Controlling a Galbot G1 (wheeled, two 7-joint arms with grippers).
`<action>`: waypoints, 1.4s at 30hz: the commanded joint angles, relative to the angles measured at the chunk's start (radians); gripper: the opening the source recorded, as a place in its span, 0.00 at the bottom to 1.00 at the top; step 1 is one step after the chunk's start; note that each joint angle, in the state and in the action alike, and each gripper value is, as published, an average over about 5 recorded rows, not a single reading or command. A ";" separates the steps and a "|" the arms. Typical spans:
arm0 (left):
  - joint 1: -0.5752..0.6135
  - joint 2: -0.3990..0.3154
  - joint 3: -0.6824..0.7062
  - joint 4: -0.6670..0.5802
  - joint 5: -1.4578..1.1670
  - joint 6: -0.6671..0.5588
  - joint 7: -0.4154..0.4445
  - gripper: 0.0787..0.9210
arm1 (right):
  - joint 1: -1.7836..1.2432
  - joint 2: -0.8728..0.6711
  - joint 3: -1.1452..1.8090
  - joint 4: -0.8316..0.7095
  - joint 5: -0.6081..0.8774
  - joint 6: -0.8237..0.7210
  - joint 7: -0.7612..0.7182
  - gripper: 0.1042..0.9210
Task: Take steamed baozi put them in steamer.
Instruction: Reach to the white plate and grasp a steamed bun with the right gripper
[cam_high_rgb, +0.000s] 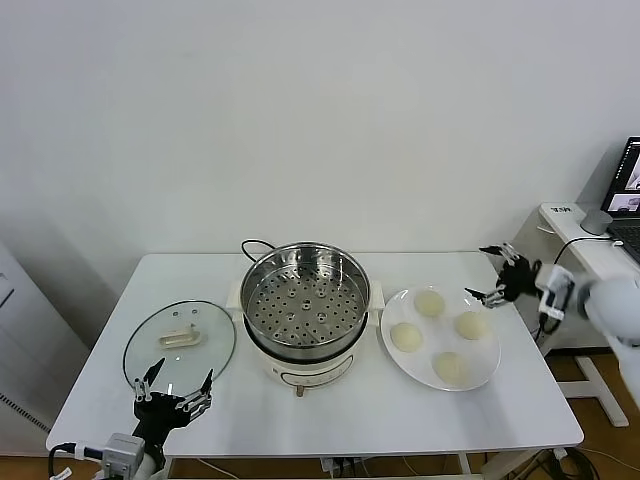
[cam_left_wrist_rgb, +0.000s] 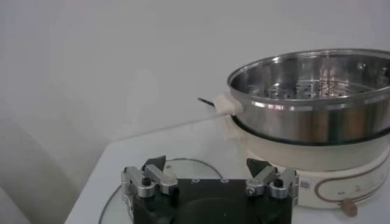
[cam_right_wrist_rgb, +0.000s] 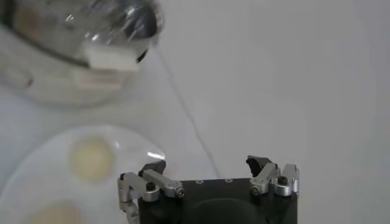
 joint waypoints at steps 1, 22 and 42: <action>-0.001 0.000 -0.001 0.003 0.010 -0.002 0.000 0.88 | 0.498 -0.075 -0.513 -0.207 -0.105 0.051 -0.214 0.88; -0.003 -0.016 -0.017 0.034 0.006 -0.001 -0.004 0.88 | 0.379 0.363 -0.474 -0.596 -0.305 0.076 -0.160 0.88; 0.003 -0.017 -0.015 0.039 0.008 0.000 -0.007 0.88 | 0.339 0.465 -0.386 -0.760 -0.402 0.141 -0.001 0.88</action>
